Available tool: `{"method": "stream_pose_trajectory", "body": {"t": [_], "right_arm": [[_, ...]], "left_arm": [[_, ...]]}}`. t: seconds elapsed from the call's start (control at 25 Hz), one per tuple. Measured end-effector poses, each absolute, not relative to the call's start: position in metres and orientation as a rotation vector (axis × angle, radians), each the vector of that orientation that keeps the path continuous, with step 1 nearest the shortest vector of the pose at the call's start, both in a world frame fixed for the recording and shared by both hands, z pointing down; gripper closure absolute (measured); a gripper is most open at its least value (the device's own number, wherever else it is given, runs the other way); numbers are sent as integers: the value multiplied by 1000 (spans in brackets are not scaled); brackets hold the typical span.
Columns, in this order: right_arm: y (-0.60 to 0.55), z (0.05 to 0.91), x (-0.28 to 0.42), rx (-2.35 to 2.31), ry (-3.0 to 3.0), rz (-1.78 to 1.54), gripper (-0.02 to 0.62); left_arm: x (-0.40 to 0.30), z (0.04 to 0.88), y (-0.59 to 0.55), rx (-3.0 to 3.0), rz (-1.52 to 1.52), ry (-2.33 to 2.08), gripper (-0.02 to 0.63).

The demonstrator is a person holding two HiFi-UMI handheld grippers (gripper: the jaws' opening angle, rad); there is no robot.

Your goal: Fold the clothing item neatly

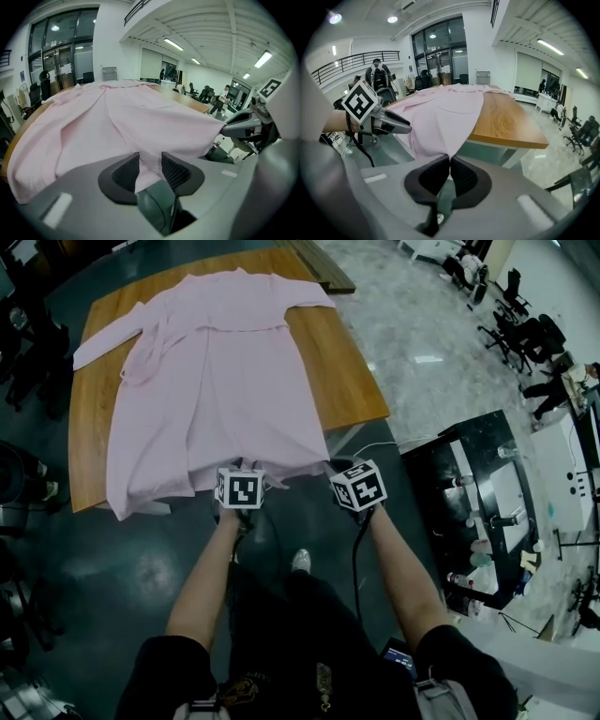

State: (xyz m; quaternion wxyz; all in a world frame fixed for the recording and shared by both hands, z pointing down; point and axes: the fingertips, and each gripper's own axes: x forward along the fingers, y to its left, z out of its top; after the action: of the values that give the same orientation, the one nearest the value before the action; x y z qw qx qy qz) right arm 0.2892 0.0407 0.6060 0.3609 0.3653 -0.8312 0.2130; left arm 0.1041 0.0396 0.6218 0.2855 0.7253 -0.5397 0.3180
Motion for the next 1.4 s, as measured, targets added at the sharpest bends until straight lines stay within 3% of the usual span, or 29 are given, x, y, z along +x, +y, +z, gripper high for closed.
{"method": "stream_pose_trajectory", "body": {"t": [0.08, 0.16, 0.56, 1.0, 1.4], "right_arm": [[40, 608, 289, 940, -2138, 550, 586], [40, 610, 289, 942, -2135, 551, 586], [43, 625, 283, 929, -2126, 591, 575], [49, 624, 285, 939, -2092, 552, 549], [42, 576, 186, 770, -2266, 381, 549]], "left_arm": [[101, 631, 38, 1908, 889, -1454, 483], [96, 637, 39, 1896, 917, -1463, 583], [61, 608, 55, 1988, 967, -1469, 584], [20, 633, 65, 1885, 1061, -1540, 583], [-45, 637, 105, 1730, 1060, -1700, 583]]}}
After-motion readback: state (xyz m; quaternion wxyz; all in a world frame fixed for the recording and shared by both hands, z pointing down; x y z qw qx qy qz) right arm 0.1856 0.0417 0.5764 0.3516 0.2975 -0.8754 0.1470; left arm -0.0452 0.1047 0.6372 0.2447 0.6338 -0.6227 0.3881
